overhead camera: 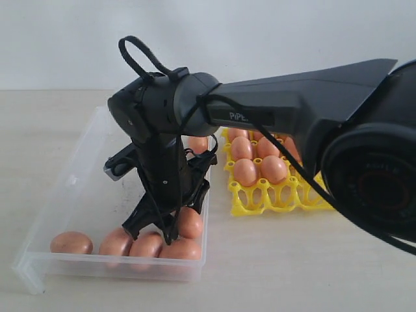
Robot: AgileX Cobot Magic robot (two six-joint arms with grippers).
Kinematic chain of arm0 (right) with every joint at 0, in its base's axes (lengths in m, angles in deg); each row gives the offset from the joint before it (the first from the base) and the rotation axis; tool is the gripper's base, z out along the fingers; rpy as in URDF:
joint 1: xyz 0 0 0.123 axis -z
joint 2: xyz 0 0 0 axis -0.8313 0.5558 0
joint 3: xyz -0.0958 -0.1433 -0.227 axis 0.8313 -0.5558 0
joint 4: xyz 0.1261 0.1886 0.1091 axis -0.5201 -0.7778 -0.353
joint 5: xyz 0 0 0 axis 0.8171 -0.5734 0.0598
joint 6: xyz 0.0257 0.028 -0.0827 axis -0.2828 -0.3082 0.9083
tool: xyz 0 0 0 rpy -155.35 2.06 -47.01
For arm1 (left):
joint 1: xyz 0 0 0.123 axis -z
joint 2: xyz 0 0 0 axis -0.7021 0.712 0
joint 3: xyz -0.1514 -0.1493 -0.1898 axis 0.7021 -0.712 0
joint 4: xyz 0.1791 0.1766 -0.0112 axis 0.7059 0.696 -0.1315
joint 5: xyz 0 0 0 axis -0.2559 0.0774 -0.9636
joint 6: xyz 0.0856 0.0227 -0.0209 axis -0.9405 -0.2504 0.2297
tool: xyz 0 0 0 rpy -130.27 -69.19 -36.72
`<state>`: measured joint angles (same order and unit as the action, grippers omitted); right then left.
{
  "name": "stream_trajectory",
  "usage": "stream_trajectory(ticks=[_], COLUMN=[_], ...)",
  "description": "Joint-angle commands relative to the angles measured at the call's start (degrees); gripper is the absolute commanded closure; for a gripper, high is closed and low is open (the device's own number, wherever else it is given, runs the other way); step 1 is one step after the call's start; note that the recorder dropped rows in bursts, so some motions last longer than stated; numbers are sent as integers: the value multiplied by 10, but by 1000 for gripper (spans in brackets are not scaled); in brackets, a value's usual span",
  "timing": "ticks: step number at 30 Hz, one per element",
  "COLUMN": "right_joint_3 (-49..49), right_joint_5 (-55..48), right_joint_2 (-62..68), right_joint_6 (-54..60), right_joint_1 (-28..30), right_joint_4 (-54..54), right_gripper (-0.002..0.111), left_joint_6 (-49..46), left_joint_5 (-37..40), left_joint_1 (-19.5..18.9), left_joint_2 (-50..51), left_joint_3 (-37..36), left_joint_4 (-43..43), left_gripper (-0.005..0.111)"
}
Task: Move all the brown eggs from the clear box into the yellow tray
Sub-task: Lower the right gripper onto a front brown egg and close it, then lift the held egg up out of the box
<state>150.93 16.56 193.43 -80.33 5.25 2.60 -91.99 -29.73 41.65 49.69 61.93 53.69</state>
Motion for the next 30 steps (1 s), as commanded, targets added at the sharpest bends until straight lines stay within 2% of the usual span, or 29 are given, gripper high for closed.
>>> stream_trajectory(ticks=[1, 5, 7, 10, 11, 12, 23, 30], right_joint_3=[-8, -8, -8, -8, -8, -8, -8, -8], right_joint_5=[-3, -3, -3, -3, -3, -3, -3, 148], right_joint_2=[-2, -2, -2, -2, -2, -2, -2, -15], right_joint_6=[5, 3, 3, 15, 23, 28, 39, 8], right_joint_1=[-1, -1, -1, -1, -1, -1, -1, 1], right_joint_4=[2, -32, -45, -58, -58, -58, 81, 66], right_gripper=[57, 57, 63, 92, 105, 108, 108, 108], left_joint_6=[-3, -3, -3, -3, -3, -3, -3, -3], left_joint_5=[0, 0, 0, 0, 0, 0, 0, 0], left_joint_1=[2, 2, 2, 2, 2, 2, 2, 2], left_joint_2=[-2, -2, -2, -2, -2, -2, -2, -2], left_joint_3=[2, 2, 2, 2, 2, 2, 2, 2], left_joint_4=[-3, -3, -3, -3, -3, -3, -3, -3], left_gripper=[103, 103, 103, 103, 103, 103, 103, 103])
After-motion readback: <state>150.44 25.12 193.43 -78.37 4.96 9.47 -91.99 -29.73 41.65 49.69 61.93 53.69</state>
